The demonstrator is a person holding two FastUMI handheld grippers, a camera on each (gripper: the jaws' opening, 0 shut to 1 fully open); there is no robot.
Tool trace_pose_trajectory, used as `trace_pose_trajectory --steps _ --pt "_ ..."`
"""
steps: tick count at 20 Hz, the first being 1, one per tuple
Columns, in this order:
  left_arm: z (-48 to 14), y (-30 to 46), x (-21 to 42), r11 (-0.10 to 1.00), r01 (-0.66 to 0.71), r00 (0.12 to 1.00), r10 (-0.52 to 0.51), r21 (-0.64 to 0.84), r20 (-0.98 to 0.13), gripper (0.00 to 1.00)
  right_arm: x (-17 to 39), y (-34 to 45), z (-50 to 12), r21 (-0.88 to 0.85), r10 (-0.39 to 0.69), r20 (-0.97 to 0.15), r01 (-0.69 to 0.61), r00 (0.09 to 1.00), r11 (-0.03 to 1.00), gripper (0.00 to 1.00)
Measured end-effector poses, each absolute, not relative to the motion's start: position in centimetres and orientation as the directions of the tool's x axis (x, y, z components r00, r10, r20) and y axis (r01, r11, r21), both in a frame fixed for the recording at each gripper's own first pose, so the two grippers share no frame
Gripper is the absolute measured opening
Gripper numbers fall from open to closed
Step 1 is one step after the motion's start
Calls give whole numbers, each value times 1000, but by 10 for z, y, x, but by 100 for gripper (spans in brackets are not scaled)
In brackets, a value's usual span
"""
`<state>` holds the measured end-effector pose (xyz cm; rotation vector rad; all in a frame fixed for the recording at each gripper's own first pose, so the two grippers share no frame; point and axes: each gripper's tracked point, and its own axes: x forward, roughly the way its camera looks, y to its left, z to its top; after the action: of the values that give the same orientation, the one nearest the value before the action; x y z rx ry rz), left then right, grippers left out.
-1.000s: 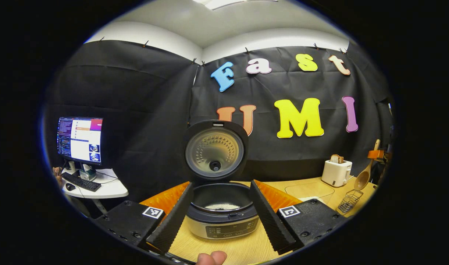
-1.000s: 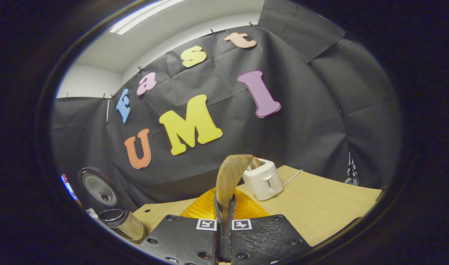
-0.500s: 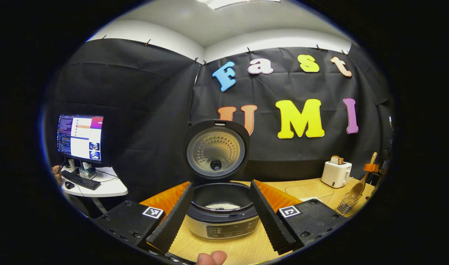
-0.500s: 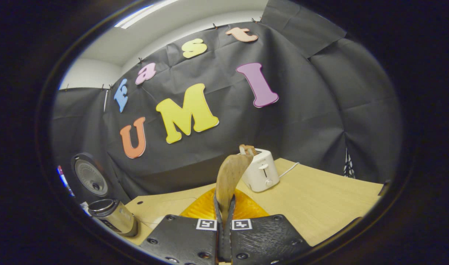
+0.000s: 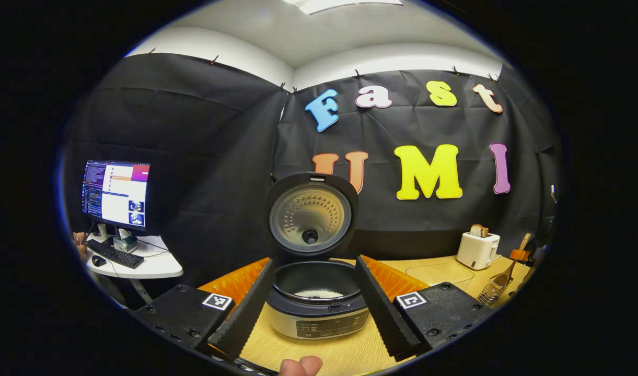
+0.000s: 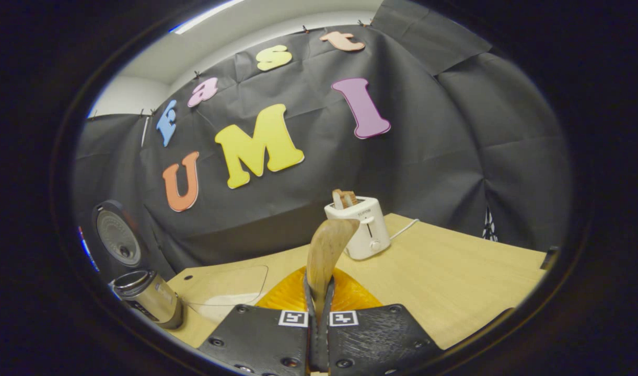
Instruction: Close the left gripper, press the button to open the rice cooker; take a wooden spoon from the chopstick holder with the right hand, scoop a spoonful of rice and pour it into the rice cooker, then put the wooden spoon back into the chopstick holder.
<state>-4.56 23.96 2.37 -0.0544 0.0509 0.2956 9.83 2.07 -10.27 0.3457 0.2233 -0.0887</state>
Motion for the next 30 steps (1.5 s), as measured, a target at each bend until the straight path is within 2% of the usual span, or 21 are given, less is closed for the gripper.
trace_pose_trajectory --steps 7,11,14,15,16,17,18,19,20,21,22,23,24,30 --pt "23 240 -45 952 -300 953 297 -54 -62 98 102 23 -123 345 -38 -276 135 961 929 3" --pt "23 240 -44 954 -297 954 294 -49 -65 98 100 22 -119 346 -37 -257 128 966 929 7" --pt "23 236 -44 955 -293 955 290 -45 -64 98 98 15 -108 327 -57 -227 131 972 936 13" --pt "24 236 -44 955 -293 955 290 -43 -64 98 97 13 -108 329 -57 -223 130 973 935 12" --pt "24 235 -44 955 -293 955 290 -42 -62 98 96 8 -109 330 -63 -225 137 972 934 27" --pt "24 236 -44 955 -292 955 290 -43 -61 98 95 5 -111 329 -68 -228 143 971 933 29" --pt "25 235 -45 955 -294 955 291 -42 -60 98 93 4 -112 340 -56 -233 135 971 931 41" --pt "27 235 -45 954 -297 954 294 -39 -56 98 93 0 -112 342 -56 -236 137 970 930 67" --pt "27 234 -45 955 -294 955 292 -39 -54 98 93 -3 -112 334 -65 -234 143 970 931 82" --pt "28 232 -45 956 -292 956 290 -36 -52 98 90 -7 -110 326 -73 -227 147 971 934 90" --pt "28 231 -44 957 -290 956 288 -34 -52 98 88 -8 -108 324 -74 -223 145 972 935 93" --pt "27 231 -44 957 -288 957 286 -33 -53 98 86 -9 -106 320 -74 -220 143 973 937 87" --pt "27 229 -43 958 -286 957 284 -32 -54 98 83 -11 -104 317 -73 -218 141 973 938 94" --pt "29 222 -41 960 -278 960 277 -22 -53 98 51 -21 -100 235 -78 -229 133 970 963 94"
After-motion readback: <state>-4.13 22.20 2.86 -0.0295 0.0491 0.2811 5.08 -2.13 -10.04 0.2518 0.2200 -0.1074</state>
